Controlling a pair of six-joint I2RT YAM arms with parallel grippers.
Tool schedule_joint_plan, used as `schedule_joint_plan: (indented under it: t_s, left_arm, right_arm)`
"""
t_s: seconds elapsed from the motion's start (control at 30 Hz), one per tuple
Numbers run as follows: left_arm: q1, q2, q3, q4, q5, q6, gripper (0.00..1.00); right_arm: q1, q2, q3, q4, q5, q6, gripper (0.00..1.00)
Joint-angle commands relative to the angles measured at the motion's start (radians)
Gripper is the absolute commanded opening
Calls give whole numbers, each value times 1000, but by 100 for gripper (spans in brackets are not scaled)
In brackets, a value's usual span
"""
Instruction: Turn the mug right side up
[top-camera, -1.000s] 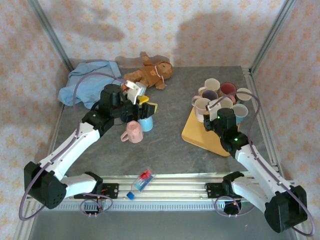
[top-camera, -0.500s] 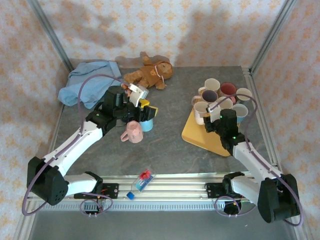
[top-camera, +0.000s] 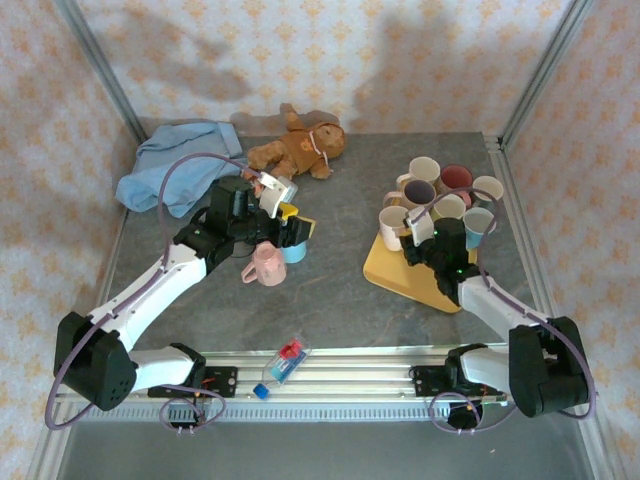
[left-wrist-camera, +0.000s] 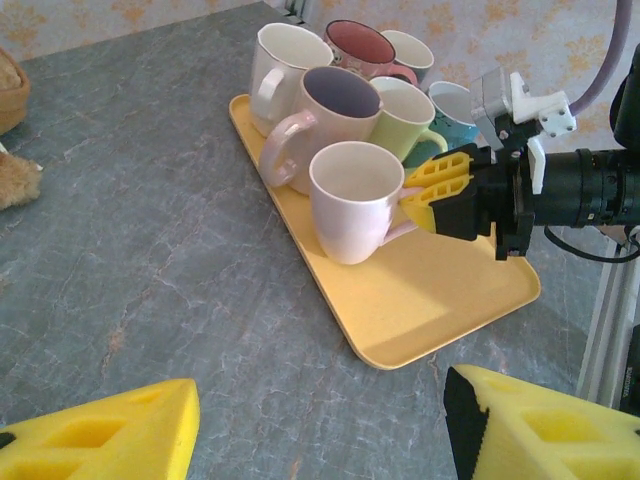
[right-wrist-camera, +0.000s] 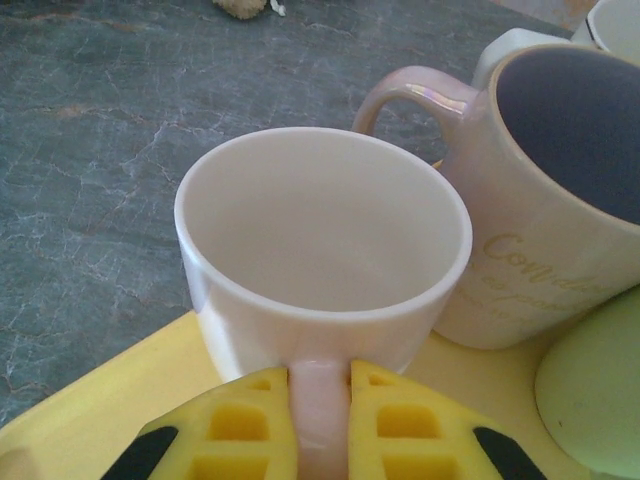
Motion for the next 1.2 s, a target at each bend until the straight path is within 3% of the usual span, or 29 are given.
schedule_joint_plan:
  t_s: [0.0, 0.1, 0.4, 0.67, 0.87, 1.07, 1.17]
  left_arm:
    - [2, -16, -4, 2, -14, 31, 66]
    - [3, -16, -1, 1, -19, 30, 66]
    - [2, -16, 0, -1, -33, 28, 67]
    - [2, -43, 2, -23, -43, 32, 67]
    - [4, -111, -9, -101, -93, 87, 69]
    - [7, -139, 56, -336, -92, 193, 68]
    - [7, -165, 84, -469, -116, 283, 68]
  right_arm:
    - [-7, 11, -3, 131, -11, -23, 0]
    - [-11, 29, -11, 133, 2, -41, 1]
    - [-17, 32, -15, 68, -22, -49, 28]
    - [-17, -45, -25, 24, 22, -31, 40]
    - [-17, -220, 2, -145, 72, 89, 46]
    - [-18, -350, 170, -507, 167, 327, 46]
    - [-17, -361, 266, -667, 115, 455, 46]
